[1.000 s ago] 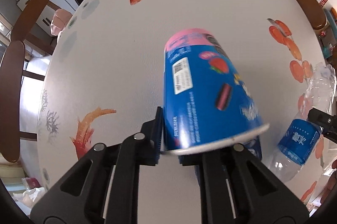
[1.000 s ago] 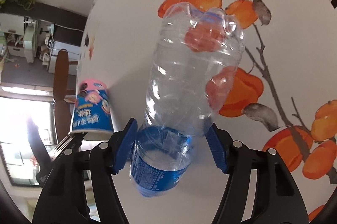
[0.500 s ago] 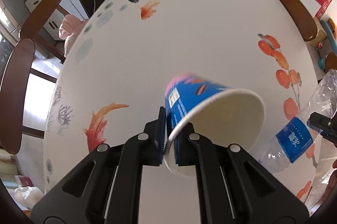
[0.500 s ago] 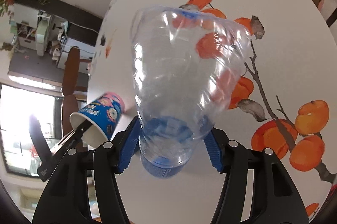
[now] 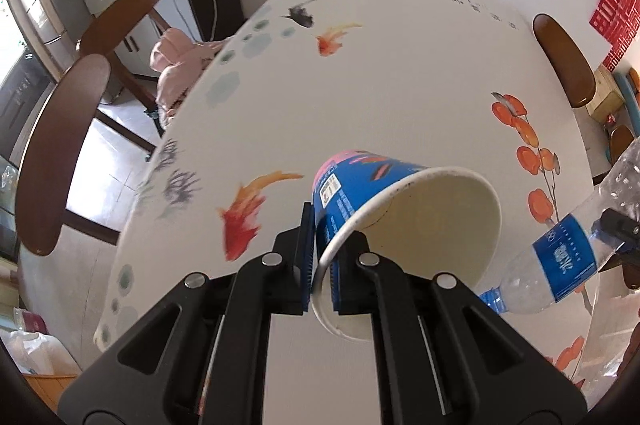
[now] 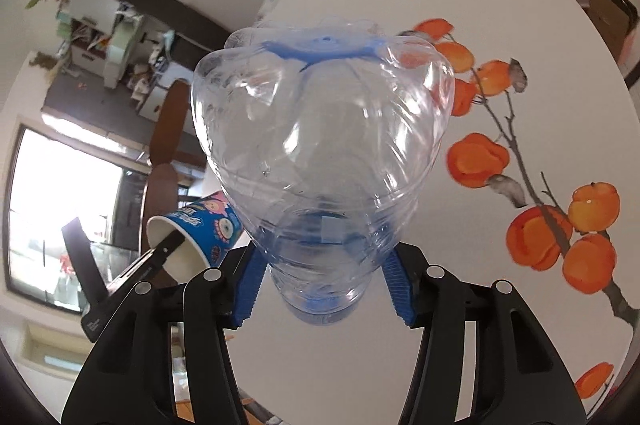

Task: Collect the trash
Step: 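Lift the paper cup and water bottle and carry them over the grey bin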

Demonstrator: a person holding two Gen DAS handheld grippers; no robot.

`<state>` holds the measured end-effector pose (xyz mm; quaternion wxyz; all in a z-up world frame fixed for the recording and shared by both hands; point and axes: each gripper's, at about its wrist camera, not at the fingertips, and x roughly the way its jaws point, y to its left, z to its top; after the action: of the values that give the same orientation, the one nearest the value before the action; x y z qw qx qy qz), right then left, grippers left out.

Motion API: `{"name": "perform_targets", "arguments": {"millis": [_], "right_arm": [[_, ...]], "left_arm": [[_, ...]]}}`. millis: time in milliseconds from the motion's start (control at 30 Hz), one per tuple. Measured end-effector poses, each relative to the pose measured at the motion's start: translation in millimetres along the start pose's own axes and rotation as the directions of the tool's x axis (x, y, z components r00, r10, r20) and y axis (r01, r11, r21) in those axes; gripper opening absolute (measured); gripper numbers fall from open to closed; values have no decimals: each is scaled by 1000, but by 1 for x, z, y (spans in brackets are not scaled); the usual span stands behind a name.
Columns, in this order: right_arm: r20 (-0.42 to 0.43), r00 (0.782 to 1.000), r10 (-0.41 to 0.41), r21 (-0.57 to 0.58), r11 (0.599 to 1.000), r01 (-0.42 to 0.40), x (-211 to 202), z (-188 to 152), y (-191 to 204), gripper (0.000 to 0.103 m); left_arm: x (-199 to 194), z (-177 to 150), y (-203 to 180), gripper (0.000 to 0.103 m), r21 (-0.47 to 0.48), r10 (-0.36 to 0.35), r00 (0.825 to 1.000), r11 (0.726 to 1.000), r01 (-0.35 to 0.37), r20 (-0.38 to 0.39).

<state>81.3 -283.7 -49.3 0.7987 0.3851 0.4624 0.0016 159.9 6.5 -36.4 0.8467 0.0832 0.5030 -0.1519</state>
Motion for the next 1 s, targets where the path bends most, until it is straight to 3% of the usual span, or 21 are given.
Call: {"name": "perform_targets", "arguments": {"millis": [333,533,733,1000], "right_arm": [[-95,993,63,-136,988,-76,19,-45,76,55],[-215,970,110,-230,960,-160,52,-91,139,55],[-364,923,124,-328,911,-252,99,-156,209,55],[-554,830,64,-446,819,-361,160,-259,291,55]], "left_arm": [[-50,-55,79,5,-124,74,997,990,-70,29],[-83,-111,148,5,-239,161,987,959,-151,25],[-111,-190,217,5,-370,233,972,902,-225,-23],[-123,-306,289,5,-509,269,951,803,-310,-154]]}}
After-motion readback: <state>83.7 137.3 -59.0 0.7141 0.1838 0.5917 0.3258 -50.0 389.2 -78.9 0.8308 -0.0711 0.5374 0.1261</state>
